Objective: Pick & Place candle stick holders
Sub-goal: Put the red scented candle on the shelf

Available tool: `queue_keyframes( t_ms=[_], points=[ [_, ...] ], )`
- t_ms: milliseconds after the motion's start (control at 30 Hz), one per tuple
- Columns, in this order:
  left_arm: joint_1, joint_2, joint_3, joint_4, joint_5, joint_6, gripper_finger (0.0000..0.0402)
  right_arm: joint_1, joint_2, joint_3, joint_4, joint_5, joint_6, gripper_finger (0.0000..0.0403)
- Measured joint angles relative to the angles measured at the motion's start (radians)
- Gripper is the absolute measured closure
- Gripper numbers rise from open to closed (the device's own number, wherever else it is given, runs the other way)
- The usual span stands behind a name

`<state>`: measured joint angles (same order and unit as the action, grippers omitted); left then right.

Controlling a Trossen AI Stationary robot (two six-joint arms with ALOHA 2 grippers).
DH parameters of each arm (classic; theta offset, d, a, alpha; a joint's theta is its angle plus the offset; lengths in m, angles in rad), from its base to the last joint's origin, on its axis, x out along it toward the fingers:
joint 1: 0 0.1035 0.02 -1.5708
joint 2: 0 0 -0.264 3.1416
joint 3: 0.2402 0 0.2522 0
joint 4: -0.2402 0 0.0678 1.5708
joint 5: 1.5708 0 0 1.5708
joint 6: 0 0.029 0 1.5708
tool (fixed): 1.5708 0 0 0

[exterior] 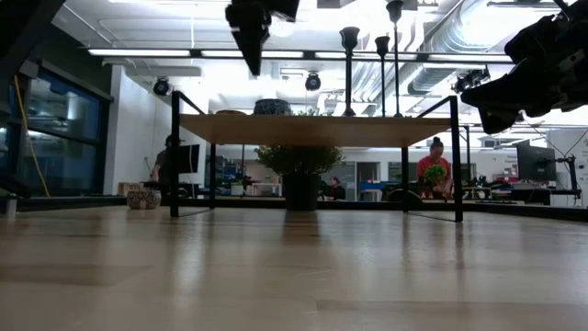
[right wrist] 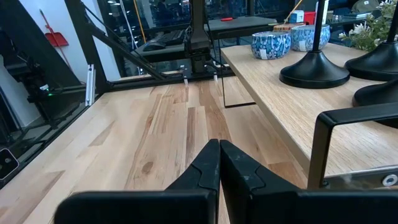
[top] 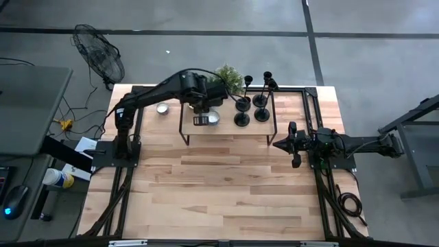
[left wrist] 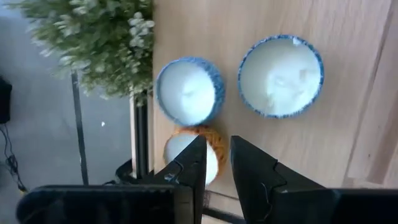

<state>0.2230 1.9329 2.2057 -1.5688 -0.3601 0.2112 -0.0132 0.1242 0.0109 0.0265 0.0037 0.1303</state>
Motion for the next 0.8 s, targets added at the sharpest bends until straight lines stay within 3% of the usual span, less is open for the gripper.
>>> queue_keyframes(
  t_ms=[167, 400, 633, 800],
  points=[
    [0.032, -0.061, 0.019, -0.005, 0.038, -0.005, 0.0332, 0.0, 0.0, 0.0, 0.0, 0.0, 0.0, 0.0402],
    [0.208, -0.226, -0.063, -0.002, 0.068, -0.084, 0.0332, 0.0, 0.0, 0.0, 0.0, 0.0, 0.0, 0.0402],
    [0.432, -0.381, -0.299, 0.013, 0.069, -0.358, 0.0332, 0.0, 0.0, 0.0, 0.0, 0.0, 0.0, 0.0402],
    [0.521, -0.448, -0.54, 0.081, 0.091, -0.507, 0.0332, 0.0, 0.0, 0.0, 0.0, 0.0, 0.0, 0.0402]
  ],
)
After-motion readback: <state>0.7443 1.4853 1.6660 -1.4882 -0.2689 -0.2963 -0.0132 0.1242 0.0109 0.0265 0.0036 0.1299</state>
